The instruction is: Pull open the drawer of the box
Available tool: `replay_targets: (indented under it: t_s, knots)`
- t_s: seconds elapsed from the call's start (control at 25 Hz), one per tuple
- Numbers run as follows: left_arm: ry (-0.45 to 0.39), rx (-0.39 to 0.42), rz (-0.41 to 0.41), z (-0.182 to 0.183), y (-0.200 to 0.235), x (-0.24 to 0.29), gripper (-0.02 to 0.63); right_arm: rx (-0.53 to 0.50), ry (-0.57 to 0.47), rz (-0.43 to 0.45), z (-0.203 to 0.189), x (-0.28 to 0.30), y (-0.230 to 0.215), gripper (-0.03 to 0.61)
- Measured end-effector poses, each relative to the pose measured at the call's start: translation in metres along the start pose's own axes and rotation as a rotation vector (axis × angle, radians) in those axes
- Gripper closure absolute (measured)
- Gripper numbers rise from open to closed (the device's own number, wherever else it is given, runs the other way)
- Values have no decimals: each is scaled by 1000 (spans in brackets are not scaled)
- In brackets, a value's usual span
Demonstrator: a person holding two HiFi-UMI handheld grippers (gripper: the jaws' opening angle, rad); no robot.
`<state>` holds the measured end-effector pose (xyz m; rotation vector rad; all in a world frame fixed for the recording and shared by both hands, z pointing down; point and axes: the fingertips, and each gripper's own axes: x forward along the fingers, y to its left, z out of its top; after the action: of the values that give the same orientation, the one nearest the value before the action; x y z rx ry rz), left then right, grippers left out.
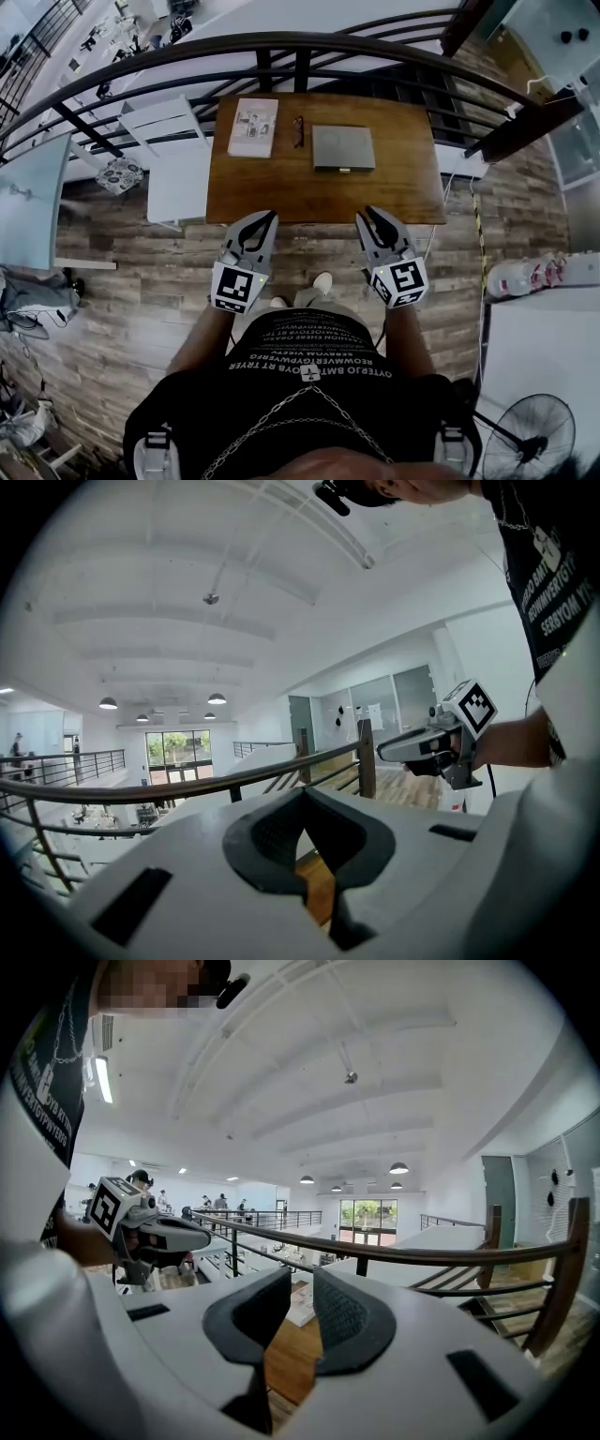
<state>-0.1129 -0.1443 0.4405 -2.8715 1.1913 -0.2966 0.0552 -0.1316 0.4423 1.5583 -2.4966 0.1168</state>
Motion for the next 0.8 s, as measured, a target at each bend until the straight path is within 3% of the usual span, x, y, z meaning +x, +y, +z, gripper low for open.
replay_targets:
  t_s: [0.8]
  knots:
    - [1, -16, 8, 2, 18, 79, 615, 1, 0, 14, 3, 42, -57, 512]
